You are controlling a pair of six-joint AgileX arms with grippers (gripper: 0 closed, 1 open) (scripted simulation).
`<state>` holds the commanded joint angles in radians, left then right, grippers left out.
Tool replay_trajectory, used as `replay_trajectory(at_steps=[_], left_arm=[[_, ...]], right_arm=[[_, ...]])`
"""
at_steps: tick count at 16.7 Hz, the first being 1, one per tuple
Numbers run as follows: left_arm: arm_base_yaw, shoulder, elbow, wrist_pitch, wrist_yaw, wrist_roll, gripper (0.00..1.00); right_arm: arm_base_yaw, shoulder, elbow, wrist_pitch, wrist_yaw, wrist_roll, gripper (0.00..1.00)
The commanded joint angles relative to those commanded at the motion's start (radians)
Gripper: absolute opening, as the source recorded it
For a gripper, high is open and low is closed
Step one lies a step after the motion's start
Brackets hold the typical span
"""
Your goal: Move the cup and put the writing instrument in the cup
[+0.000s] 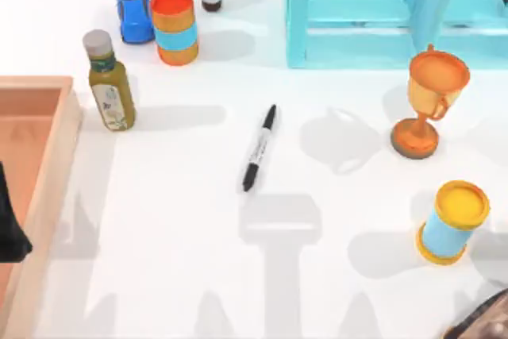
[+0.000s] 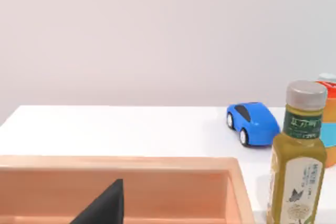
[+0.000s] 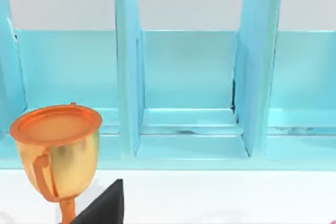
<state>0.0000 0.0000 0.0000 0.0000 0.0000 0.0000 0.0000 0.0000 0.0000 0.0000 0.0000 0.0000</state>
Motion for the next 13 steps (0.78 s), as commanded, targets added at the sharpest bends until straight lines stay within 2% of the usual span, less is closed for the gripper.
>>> replay_trajectory(at_steps=[3,6,9,13], left_arm=[[0.001,0.011,0.01,-0.009,0.001,0.001,1.0],[0.012,0.106,0.102,-0.091,0.006,0.011,1.0],[0.037,0.293,0.271,-0.237,0.007,0.036,1.0],[0.086,0.649,0.569,-0.496,-0.001,0.086,1.0]], right_arm=[[0.0,0.0,0.0,0.0,0.0,0.0,1.0],[0.0,0.0,0.0,0.0,0.0,0.0,1.0],[0.0,0.0,0.0,0.0,0.0,0.0,1.0],[0.0,0.0,0.0,0.0,0.0,0.0,1.0]])
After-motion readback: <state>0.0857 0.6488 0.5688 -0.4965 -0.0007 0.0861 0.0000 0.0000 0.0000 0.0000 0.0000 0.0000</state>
